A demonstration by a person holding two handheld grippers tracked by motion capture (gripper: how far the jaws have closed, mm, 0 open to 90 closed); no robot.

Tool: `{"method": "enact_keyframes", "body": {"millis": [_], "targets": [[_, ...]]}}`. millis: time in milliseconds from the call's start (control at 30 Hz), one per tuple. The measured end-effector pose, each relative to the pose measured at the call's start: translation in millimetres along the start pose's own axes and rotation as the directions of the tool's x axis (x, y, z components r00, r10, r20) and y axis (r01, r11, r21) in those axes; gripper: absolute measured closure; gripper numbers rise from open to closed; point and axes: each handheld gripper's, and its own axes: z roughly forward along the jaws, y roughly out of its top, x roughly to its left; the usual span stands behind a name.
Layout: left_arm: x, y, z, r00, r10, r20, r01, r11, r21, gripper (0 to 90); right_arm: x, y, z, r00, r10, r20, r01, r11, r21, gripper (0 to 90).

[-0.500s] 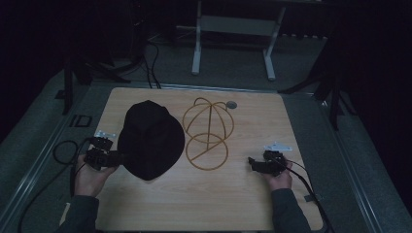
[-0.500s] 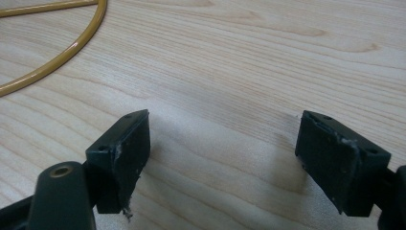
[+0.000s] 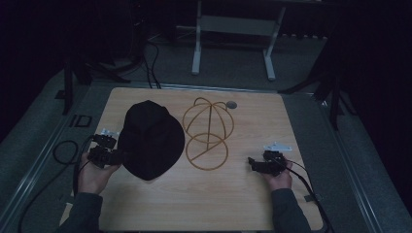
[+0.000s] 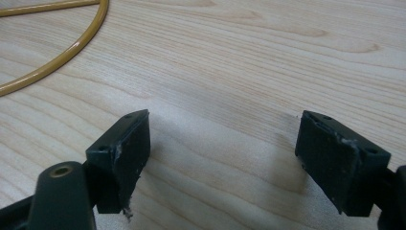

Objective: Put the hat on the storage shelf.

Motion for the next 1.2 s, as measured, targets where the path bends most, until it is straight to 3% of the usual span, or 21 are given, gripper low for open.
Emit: {"method": "enact_keyframes", "body": {"millis": [267, 467, 800, 1000, 1200], "targets": [[-0.7, 3.9, -6.9, 0.9995, -0.020, 0.025, 0.020, 0.9998, -0.007, 64.8, 0.0, 0.0, 0.0, 1.0000, 0.000, 0.000, 0.000, 1.000, 0.000, 19.3], [-0.8, 9.9, -12.7, 0.9995, 0.006, 0.031, -0.006, 1.0000, 0.000, 66.2, 0.1, 0.0, -0.1, 1.0000, 0.001, 0.000, -0.001, 1.000, 0.000, 19.3], [-7.3, 20.7, -21.8, 0.9981, 0.062, 0.007, -0.062, 0.9977, 0.028, 64.4, 0.1, 0.0, 0.0, 1.0000, 0.000, -0.001, 0.000, 1.000, 0.000, 19.3], [-12.1, 29.3, -26.6, 0.9952, 0.096, 0.019, -0.097, 0.9940, 0.051, 63.1, 0.0, 0.0, -0.1, 1.0000, -0.001, -0.001, 0.001, 1.000, 0.000, 19.2], [-14.0, 34.7, -26.4, 0.9938, 0.104, 0.040, -0.107, 0.9910, 0.080, 61.1, 0.1, 0.0, 0.0, 1.0000, -0.001, -0.001, 0.001, 1.000, 0.000, 19.3]]}}
